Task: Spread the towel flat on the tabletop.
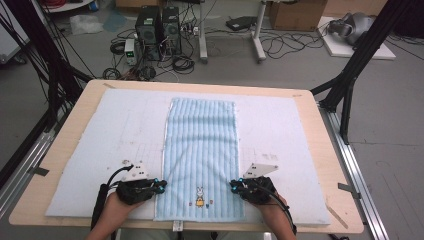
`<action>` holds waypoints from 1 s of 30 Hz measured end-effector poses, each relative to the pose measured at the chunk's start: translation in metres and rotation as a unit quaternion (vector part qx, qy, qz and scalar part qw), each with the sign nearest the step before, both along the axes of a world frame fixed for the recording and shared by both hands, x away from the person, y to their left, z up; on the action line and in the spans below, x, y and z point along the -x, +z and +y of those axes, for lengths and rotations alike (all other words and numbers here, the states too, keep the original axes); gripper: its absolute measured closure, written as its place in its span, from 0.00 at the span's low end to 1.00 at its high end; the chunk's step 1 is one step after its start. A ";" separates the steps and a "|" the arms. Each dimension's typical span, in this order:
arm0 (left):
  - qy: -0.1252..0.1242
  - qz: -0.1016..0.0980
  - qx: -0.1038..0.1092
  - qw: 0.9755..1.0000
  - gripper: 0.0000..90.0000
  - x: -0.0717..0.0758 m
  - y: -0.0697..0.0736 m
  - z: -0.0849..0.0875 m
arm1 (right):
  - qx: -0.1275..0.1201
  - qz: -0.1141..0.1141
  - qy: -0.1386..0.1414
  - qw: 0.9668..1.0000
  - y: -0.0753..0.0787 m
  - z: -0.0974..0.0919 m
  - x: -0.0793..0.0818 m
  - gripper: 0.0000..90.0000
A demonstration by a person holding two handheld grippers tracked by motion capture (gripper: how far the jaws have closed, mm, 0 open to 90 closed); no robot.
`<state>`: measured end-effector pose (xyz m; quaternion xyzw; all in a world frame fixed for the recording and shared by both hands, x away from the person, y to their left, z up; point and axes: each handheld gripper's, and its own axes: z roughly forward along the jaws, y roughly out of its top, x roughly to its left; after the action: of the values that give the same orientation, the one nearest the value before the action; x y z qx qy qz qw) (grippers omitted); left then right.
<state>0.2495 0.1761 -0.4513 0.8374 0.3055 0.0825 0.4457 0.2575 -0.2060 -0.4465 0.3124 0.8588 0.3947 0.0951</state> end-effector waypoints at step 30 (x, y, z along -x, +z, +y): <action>0.103 -0.027 0.073 0.992 0.73 -0.019 0.017 0.024 | 0.019 0.017 0.017 1.000 0.004 0.004 0.010 0.98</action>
<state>0.2683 0.2003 -0.4345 0.7642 0.3828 0.1282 0.5031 0.2475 -0.2017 -0.4421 0.3021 0.8730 0.3745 0.0796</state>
